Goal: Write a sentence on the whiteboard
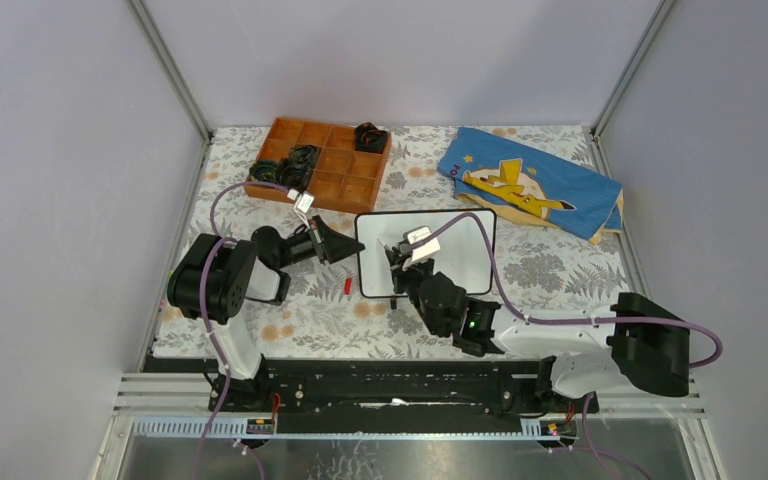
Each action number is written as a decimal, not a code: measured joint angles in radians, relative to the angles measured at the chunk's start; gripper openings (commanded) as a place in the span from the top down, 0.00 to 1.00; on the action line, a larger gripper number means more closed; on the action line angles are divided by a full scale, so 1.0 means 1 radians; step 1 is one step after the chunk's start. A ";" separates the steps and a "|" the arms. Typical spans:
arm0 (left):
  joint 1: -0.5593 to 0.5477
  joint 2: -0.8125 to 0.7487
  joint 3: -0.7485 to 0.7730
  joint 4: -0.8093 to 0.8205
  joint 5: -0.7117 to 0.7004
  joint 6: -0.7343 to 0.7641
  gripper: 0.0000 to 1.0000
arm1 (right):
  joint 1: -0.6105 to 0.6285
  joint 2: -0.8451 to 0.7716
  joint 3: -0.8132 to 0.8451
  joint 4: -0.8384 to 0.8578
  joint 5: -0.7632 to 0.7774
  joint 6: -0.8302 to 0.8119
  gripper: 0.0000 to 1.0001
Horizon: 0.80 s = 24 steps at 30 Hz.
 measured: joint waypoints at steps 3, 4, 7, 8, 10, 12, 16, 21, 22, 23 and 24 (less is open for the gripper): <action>0.000 0.000 0.000 0.000 0.000 0.000 0.74 | -0.002 0.023 0.011 0.012 0.000 -0.003 1.00; 0.000 0.000 0.000 0.000 0.000 0.000 0.74 | -0.003 0.029 0.012 0.019 0.000 -0.003 1.00; 0.000 0.000 0.000 0.000 0.000 0.000 0.74 | -0.006 0.042 0.013 0.031 0.000 -0.004 1.00; 0.000 0.000 0.000 0.000 0.000 0.000 0.74 | -0.007 0.047 0.015 0.034 0.003 -0.005 1.00; 0.000 0.000 0.000 0.000 0.000 0.000 0.74 | -0.008 0.060 0.027 0.034 0.017 -0.011 1.00; 0.000 0.000 0.000 0.000 0.000 0.000 0.74 | -0.009 0.070 0.041 0.033 0.026 -0.015 1.00; -0.004 0.000 0.000 0.000 0.000 0.000 0.74 | -0.010 0.079 0.061 0.032 0.049 -0.021 1.00; -0.005 0.000 0.000 0.000 0.000 0.000 0.74 | -0.010 0.101 0.089 0.016 0.079 -0.026 1.00; -0.005 0.000 0.000 0.000 0.000 0.000 0.74 | -0.010 0.106 0.093 0.012 0.080 -0.026 1.00; -0.005 0.000 0.000 0.000 0.000 0.000 0.74 | -0.010 0.111 0.099 0.004 0.085 -0.026 1.00; -0.005 0.000 0.000 0.000 0.000 0.000 0.74 | -0.010 0.116 0.105 -0.003 0.090 -0.026 1.00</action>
